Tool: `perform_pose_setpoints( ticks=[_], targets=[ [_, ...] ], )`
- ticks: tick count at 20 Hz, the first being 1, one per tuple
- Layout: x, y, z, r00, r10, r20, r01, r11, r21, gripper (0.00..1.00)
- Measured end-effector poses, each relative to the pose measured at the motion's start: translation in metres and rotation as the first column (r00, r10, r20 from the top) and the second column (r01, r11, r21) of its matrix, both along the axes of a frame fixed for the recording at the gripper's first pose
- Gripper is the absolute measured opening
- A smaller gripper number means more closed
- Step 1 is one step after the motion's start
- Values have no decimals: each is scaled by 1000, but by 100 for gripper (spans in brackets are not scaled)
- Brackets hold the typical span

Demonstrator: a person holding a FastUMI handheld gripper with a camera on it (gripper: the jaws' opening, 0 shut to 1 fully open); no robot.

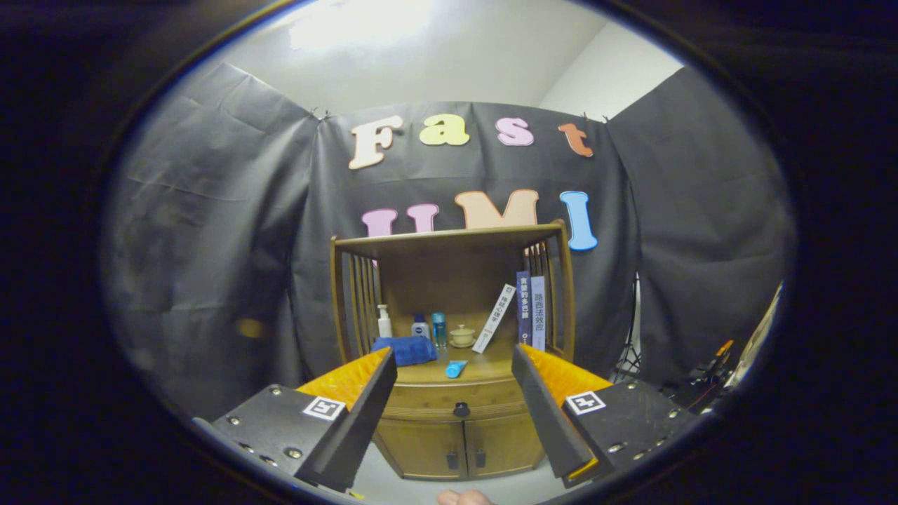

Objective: Pull open the drawer, take out the items inside it, and place them on the countertop above the cabinet.

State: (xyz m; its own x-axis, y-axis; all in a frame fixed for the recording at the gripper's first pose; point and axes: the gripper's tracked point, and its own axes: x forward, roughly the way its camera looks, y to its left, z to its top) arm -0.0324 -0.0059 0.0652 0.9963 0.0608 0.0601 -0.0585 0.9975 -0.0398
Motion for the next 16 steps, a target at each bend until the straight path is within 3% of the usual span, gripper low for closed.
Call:
perform_pose_setpoints(
  ticks=[3,8,16],
  targets=[
    [-10,2,-2,999,19,-37,-17,998,55,98],
    [-4,-16,-32,995,-35,-92,37,999,24,98],
    [-3,-17,-69,988,-27,-150,32,999,37,99]
  ],
)
